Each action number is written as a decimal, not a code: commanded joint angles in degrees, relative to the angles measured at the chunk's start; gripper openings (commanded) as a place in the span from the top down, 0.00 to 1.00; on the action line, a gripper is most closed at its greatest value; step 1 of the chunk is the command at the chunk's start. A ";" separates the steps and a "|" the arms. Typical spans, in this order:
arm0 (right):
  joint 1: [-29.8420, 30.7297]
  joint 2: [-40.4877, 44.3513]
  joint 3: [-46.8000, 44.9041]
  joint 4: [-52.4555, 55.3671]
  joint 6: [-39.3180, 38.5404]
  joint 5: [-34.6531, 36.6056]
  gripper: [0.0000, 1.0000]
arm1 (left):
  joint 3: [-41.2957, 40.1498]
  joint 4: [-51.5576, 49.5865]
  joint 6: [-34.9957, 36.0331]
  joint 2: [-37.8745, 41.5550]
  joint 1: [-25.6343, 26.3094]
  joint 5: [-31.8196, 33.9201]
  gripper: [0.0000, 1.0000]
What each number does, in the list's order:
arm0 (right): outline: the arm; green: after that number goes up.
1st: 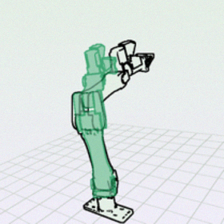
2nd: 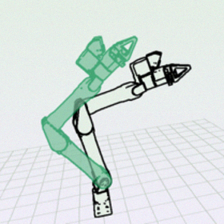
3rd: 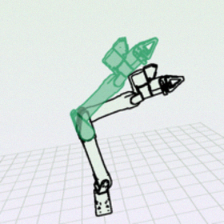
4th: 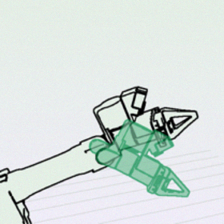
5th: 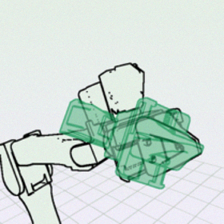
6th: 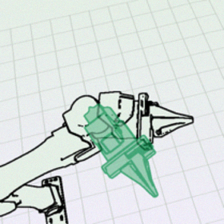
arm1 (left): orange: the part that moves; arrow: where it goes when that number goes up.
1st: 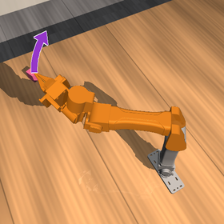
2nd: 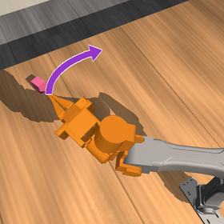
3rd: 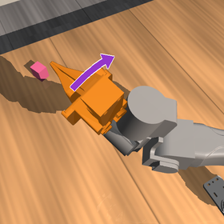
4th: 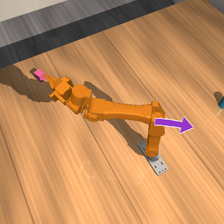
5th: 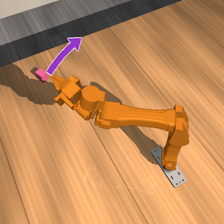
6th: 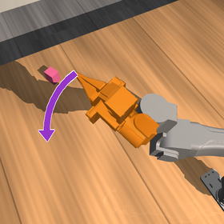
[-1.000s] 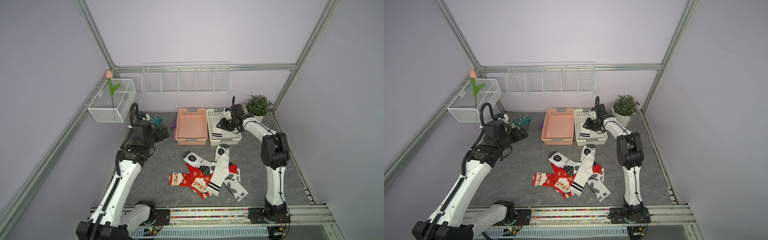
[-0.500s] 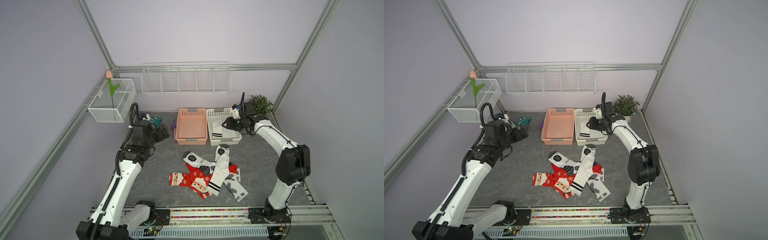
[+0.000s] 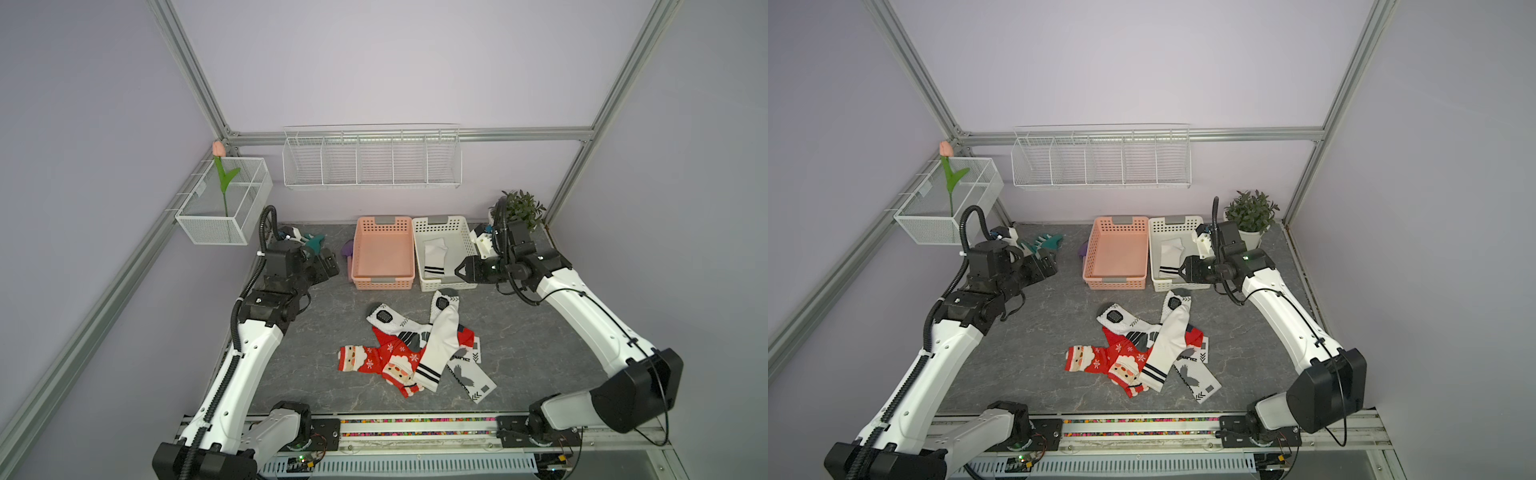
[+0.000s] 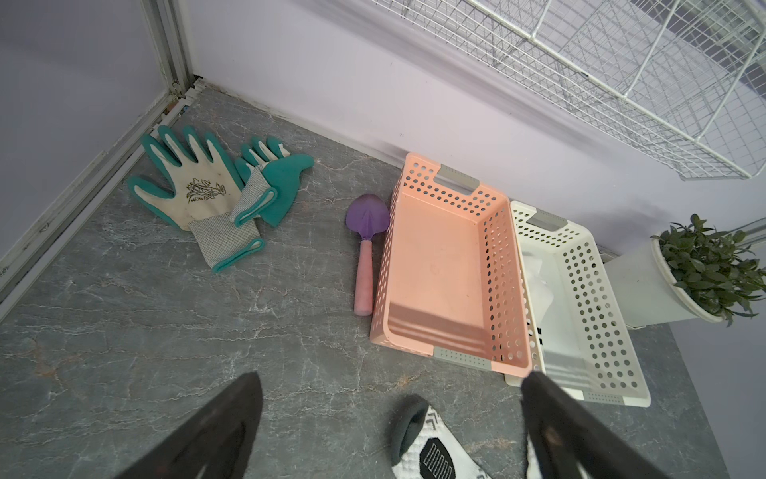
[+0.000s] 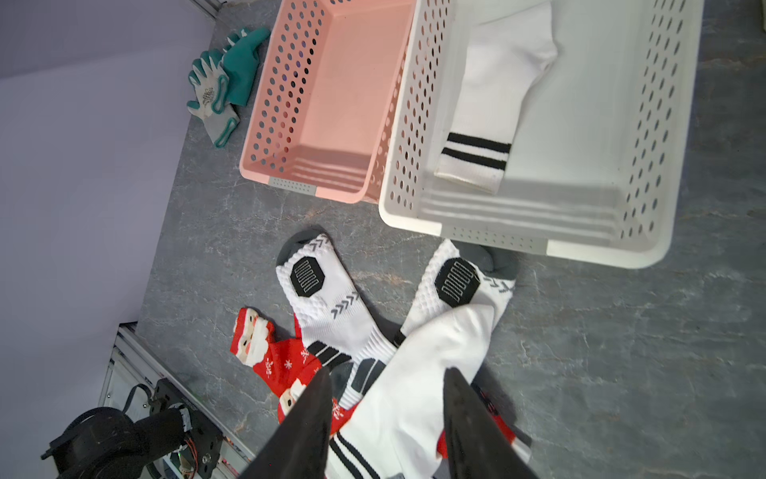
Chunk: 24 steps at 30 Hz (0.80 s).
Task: Sort the socks into the basket by color
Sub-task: Pick up the sock at the center of the board.
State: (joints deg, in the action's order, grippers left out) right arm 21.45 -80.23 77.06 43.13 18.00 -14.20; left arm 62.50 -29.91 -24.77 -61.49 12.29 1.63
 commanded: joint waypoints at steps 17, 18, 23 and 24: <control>6.14 21.66 -20.74 5.22 8.68 1.70 0.52 | -0.62 0.29 -0.63 -0.56 0.19 -0.40 0.00; 6.21 22.36 -21.94 4.91 9.18 1.40 0.52 | -0.62 0.36 -0.67 -0.57 0.19 -0.49 0.00; 6.99 23.62 -26.20 2.83 11.06 0.65 0.52 | -0.62 0.32 -0.69 -0.73 0.19 -0.79 0.00; 7.20 23.62 -27.18 2.13 11.42 0.29 0.52 | -0.63 0.36 -0.71 -0.69 0.18 -0.75 0.00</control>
State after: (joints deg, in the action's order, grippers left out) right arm 27.99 -57.34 51.94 47.90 26.98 -12.38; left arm 62.43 -29.89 -24.80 -62.06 12.29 1.39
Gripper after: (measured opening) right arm 0.476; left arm 0.996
